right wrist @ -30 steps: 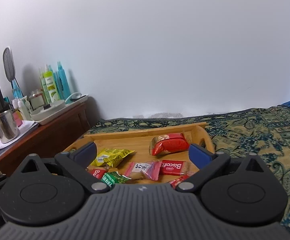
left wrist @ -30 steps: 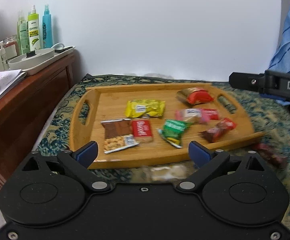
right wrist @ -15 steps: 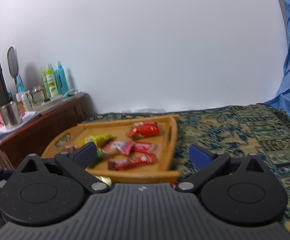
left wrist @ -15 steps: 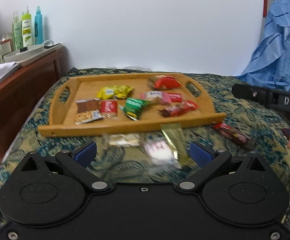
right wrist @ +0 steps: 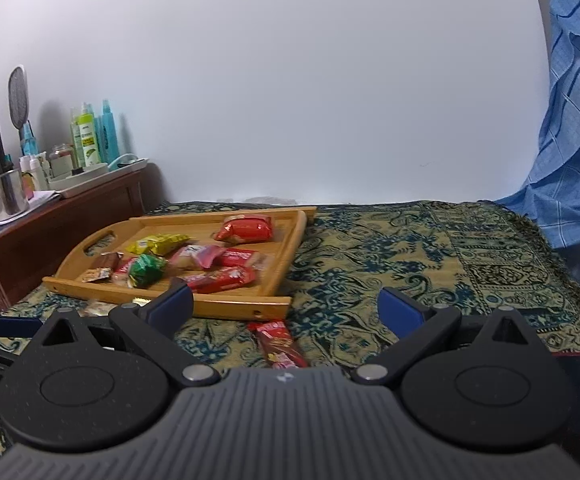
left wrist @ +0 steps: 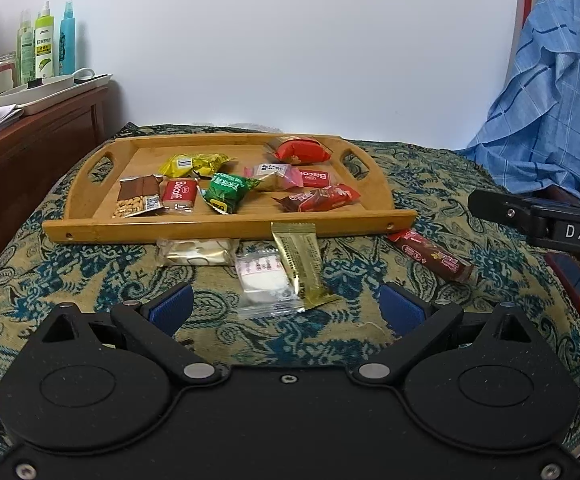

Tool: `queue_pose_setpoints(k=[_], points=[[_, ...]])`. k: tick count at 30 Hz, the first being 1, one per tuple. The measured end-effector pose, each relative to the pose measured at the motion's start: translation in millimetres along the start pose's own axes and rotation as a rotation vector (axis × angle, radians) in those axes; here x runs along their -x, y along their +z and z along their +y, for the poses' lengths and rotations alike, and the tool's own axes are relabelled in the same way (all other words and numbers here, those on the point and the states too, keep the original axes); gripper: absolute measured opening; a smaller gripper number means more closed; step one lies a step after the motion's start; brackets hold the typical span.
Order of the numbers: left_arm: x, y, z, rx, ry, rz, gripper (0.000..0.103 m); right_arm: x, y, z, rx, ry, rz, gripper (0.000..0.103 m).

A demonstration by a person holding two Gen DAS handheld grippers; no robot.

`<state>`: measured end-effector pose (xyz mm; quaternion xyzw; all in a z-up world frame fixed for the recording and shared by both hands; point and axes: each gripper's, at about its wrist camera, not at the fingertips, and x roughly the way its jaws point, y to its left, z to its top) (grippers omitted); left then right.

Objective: Organize snacks
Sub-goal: 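Withdraw both grippers from the tray toward the packets on the bedspread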

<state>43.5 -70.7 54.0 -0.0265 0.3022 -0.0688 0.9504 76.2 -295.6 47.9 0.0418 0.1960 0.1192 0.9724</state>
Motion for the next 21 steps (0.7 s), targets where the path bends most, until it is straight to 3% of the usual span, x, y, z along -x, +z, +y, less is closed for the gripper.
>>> queue_pose_setpoints(k=[8, 15, 21], points=[[-10.7, -9.4, -17.5, -0.055, 0.013, 0.001, 0.100, -6.6, -9.7, -0.9, 0.024, 0.002, 0.037, 0.103], [-23.5, -12.9, -18.6, -0.035, 0.046, 0.007, 0.100, -19.7, -19.6, 4.9, 0.049, 0.009, 0.099, 0.100], [-29.4, -7.1, -10.7, -0.004, 0.084, -0.003, 0.071, -30.3, -24.5, 8.2, 0.053, -0.004, 0.126, 0.093]])
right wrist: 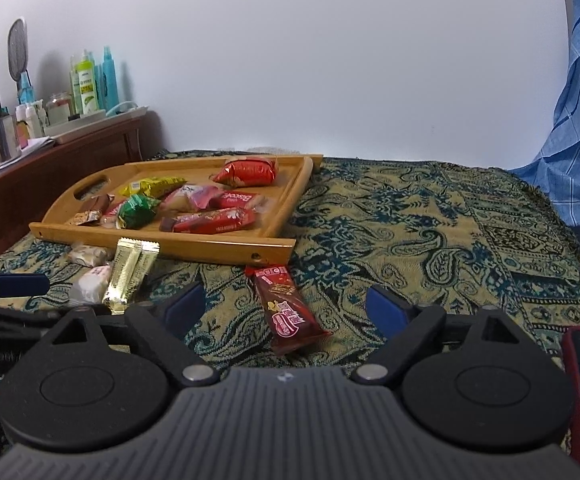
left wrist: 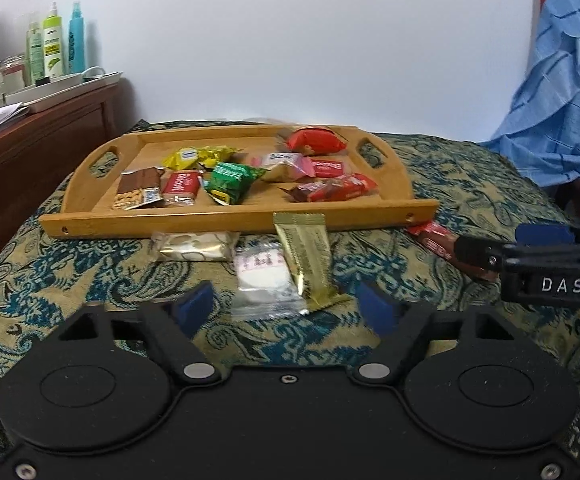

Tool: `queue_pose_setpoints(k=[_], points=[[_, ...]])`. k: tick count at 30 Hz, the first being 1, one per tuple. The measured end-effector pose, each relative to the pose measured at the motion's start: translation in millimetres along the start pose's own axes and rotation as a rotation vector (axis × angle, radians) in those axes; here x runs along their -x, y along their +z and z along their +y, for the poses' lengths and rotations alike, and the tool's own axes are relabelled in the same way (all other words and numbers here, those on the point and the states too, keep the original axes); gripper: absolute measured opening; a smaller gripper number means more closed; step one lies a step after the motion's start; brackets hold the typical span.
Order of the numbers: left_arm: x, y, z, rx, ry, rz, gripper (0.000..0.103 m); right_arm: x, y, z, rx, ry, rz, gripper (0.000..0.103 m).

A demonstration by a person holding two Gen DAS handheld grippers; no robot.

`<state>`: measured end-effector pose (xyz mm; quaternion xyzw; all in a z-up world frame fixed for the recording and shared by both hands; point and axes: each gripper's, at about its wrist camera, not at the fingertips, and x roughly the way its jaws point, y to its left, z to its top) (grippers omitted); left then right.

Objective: Organize snacks
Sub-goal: 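Withdraw both grippers from the tray toward the packets on the bedspread, then grasp the white translucent packet with left gripper while right grasps brown chocolate bar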

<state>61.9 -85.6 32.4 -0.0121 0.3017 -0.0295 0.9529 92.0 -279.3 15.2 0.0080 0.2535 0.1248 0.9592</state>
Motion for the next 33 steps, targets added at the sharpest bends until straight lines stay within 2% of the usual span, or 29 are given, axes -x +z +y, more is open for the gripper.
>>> queue_pose_setpoints(k=[2, 7, 16, 19, 20, 23, 33], points=[[-1.4, 1.5, 2.6, 0.015, 0.012, -0.007, 0.063, -4.2, -0.1, -0.2, -0.007, -0.003, 0.008, 0.090], [-4.2, 3.4, 9.8, 0.039, 0.041, -0.019, 0.054, -12.7, 1.1, 0.1, -0.030, -0.007, 0.024, 0.080], [-16.8, 2.3, 10.2, 0.022, 0.067, 0.002, 0.053, -24.1, 0.9, 8.6, -0.017, 0.000, 0.047, 0.071], [-19.3, 1.4, 8.4, 0.009, 0.076, -0.002, 0.055, -26.5, 0.3, 11.7, 0.002, -0.041, 0.040, 0.054], [-19.9, 1.2, 8.1, 0.007, 0.083, -0.003, 0.058, -27.3, -0.1, 12.0, 0.009, -0.057, 0.036, 0.052], [-22.1, 0.6, 8.2, 0.001, 0.099, -0.006, 0.060, -30.7, 0.0, 9.2, -0.012, -0.059, 0.041, 0.052], [-26.8, -2.7, 8.9, -0.006, 0.094, -0.006, 0.060, -36.6, -2.9, 10.7, -0.022, -0.050, 0.058, 0.052]])
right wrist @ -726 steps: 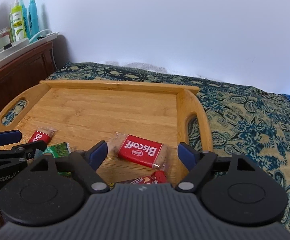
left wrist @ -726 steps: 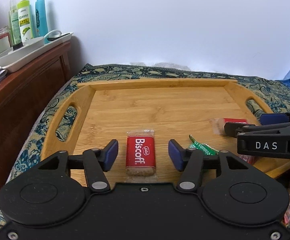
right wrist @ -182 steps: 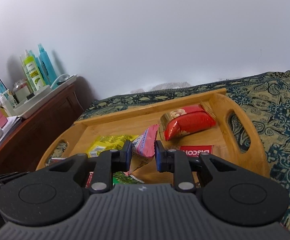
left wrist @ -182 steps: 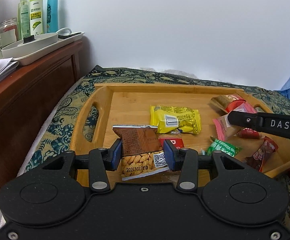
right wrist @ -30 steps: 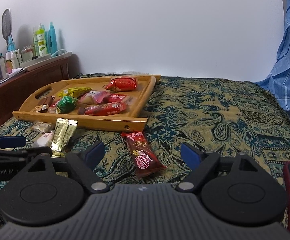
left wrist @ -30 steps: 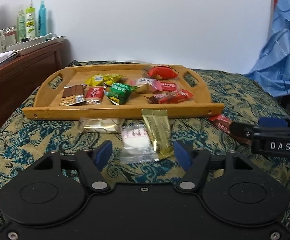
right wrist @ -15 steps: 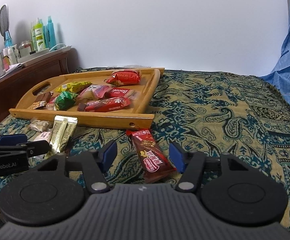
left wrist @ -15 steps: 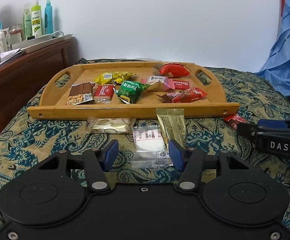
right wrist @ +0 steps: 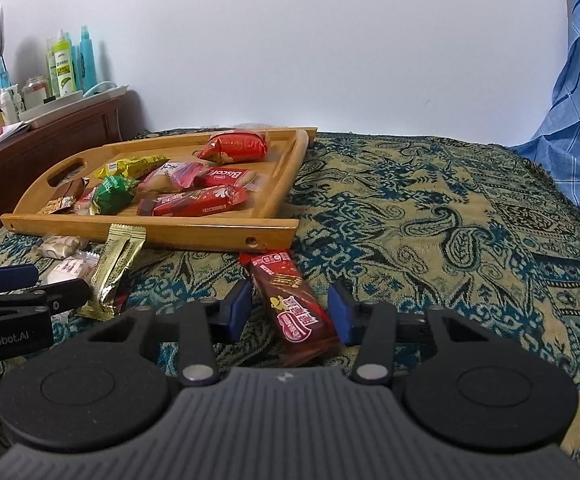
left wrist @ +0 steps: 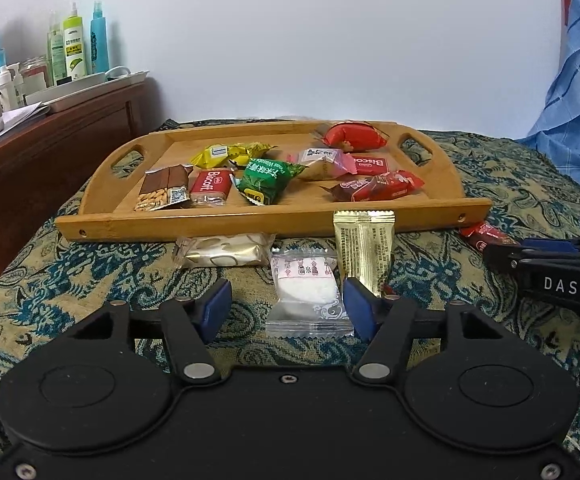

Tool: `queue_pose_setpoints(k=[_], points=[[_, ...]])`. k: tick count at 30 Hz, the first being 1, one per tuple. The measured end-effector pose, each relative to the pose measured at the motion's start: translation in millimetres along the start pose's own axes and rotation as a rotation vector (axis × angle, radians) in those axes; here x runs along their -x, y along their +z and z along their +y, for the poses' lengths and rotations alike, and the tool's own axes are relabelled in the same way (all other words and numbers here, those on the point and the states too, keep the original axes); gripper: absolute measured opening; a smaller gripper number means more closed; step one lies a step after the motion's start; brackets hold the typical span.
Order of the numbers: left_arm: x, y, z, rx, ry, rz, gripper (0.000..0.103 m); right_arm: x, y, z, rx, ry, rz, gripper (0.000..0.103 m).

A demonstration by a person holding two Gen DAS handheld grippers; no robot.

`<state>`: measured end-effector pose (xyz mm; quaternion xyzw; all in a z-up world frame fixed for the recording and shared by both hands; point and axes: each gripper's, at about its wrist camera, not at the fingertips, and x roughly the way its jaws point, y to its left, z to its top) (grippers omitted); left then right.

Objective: Organize snacks
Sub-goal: 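Grasp the white translucent packet with left gripper while right grasps brown chocolate bar, then lift both packets and carry them over the wooden tray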

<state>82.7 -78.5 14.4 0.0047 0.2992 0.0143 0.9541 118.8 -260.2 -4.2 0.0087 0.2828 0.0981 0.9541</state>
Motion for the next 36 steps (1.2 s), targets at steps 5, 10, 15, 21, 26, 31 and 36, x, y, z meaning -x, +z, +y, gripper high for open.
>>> queue_pose_setpoints(k=[5, 10, 15, 21, 26, 31, 36], points=[[-3.0, -1.5, 0.2, 0.006, -0.006, 0.003, 0.058, -2.1, -0.3, 1.0, 0.000, -0.003, -0.003, 0.052], [-1.0, 0.1, 3.3, 0.037, -0.013, -0.019, 0.056, -4.1, -0.6, 1.4, -0.002, -0.005, -0.009, 0.052], [-5.4, 2.8, 5.3, 0.046, -0.011, -0.025, 0.056, -5.8, -0.1, 0.1, -0.013, -0.008, -0.015, 0.052], [-10.0, 3.0, 3.4, 0.063, -0.021, -0.023, 0.052, -6.8, -0.8, 0.5, -0.021, -0.019, -0.020, 0.058], [-9.7, 4.8, 2.4, 0.082, -0.044, 0.003, 0.034, -6.5, -0.9, 1.9, -0.014, -0.019, -0.015, 0.047], [-1.7, 4.8, 1.3, 0.087, -0.047, 0.009, 0.033, -1.4, -0.8, 1.3, -0.019, -0.010, -0.011, 0.030], [10.1, 6.9, -0.6, 0.063, -0.033, -0.001, 0.033, 6.7, -2.1, 4.0, -0.016, 0.000, -0.014, 0.028]])
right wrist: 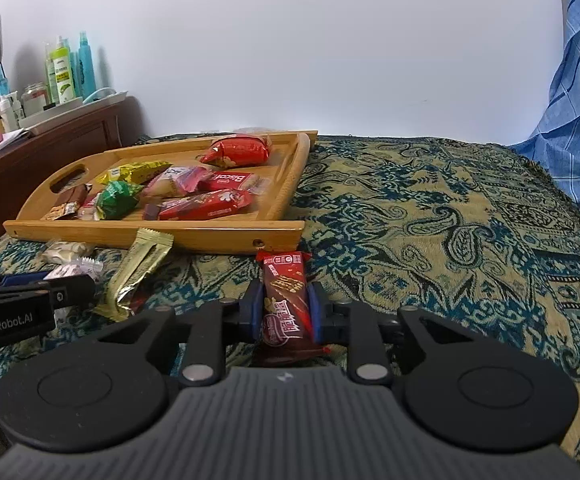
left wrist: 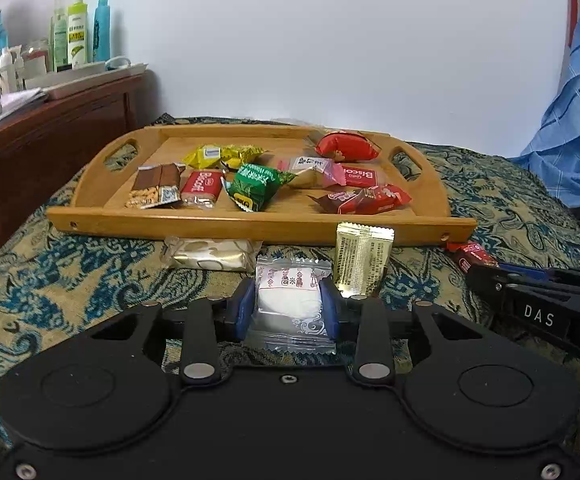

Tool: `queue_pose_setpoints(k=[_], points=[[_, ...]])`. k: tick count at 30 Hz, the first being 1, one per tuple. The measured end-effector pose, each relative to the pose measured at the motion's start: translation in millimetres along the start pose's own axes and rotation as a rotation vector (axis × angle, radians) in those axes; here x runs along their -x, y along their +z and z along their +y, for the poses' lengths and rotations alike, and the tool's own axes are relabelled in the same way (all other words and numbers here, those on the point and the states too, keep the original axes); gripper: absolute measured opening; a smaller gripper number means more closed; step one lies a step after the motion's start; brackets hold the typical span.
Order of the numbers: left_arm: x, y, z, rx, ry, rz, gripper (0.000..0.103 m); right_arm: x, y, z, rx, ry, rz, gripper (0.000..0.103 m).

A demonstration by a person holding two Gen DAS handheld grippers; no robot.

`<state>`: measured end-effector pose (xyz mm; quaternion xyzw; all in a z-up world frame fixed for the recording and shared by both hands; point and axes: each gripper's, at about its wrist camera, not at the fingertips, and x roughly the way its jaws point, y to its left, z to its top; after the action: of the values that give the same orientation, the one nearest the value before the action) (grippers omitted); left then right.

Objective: Organize snacks
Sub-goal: 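Lift both packets and carry them over the wooden tray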

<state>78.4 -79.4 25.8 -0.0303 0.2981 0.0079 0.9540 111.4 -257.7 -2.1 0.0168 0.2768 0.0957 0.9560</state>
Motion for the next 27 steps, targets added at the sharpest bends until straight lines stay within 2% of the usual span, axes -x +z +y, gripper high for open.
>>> queue_pose_setpoints(k=[13, 27], points=[[29.8, 15.6, 10.7, 0.004, 0.021, -0.024, 0.033, 31.4, 7.9, 2.1, -0.028, -0.003, -0.053, 0.028], [50.9, 44.3, 36.1, -0.008, 0.049, -0.037, 0.033, 48.7, 40.9, 17.1, -0.116, 0.015, -0.114, 0.028]])
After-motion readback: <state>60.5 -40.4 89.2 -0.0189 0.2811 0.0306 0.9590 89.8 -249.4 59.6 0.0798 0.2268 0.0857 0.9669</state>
